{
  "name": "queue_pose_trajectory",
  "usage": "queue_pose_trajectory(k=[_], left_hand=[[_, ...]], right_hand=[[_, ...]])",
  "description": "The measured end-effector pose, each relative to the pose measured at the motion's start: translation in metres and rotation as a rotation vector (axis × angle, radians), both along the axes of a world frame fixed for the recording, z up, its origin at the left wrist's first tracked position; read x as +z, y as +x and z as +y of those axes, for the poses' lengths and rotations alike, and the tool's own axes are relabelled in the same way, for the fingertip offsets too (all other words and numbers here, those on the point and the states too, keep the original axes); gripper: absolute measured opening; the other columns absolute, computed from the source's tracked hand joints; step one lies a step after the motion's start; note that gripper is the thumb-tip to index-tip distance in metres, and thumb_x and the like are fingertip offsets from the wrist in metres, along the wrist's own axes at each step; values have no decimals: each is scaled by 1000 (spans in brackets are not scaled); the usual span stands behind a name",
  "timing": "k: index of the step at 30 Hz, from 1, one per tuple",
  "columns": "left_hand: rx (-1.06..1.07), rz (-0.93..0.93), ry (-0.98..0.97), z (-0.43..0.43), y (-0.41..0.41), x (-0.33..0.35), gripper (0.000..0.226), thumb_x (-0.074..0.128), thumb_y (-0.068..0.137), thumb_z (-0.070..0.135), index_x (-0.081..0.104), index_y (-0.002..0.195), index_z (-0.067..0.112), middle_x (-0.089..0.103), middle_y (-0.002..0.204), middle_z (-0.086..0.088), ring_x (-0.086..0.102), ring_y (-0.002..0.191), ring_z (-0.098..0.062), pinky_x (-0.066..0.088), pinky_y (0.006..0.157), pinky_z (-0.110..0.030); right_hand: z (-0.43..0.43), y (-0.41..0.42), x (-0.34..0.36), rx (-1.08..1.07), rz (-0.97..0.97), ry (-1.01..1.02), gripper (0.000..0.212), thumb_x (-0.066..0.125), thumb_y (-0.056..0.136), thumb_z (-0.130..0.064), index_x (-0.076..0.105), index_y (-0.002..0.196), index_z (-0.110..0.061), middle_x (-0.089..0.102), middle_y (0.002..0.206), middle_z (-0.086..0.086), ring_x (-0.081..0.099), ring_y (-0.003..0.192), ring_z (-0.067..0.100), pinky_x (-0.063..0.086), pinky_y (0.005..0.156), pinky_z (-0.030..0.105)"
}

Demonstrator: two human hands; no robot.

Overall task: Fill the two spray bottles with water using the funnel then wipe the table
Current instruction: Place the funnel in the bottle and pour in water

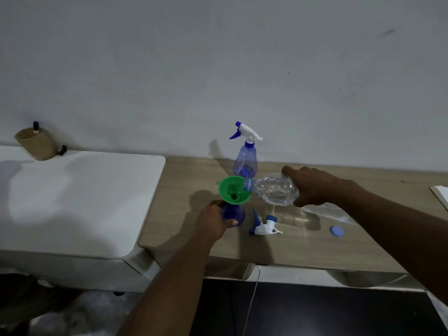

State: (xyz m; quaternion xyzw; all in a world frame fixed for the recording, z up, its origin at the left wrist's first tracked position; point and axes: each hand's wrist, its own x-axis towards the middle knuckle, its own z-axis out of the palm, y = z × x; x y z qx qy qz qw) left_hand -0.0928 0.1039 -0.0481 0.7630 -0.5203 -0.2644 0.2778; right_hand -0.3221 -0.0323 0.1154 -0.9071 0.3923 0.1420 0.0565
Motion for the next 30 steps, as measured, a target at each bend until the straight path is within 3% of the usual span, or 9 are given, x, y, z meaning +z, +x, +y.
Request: queue_pose_trajectory(k=[14, 22, 30], left_hand=[[10, -29, 6, 0, -2, 2, 63, 85, 71, 38, 63, 127, 23, 62, 128, -3, 61, 110, -22, 44, 89, -27], [12, -3, 2, 0, -3, 3, 64, 86, 67, 39, 64, 126, 24, 64, 126, -2, 62, 110, -23, 49, 93, -32], [13, 1, 12, 0, -3, 3, 66, 86, 68, 40, 63, 127, 24, 63, 127, -1, 61, 111, -22, 50, 94, -34]], right_hand=[[-11, -1, -2, 42, 34, -49, 78, 82, 70, -31, 34, 131, -26, 61, 109, 5, 61, 90, 25, 56, 76, 41], [-13, -3, 0, 53, 52, -69, 76, 81, 71, -30, 35, 131, -24, 62, 107, 4, 56, 85, 23, 45, 65, 32], [-15, -7, 4, 50, 60, -69, 73, 80, 71, -31, 34, 127, -27, 59, 99, 0, 59, 84, 23, 51, 64, 35]])
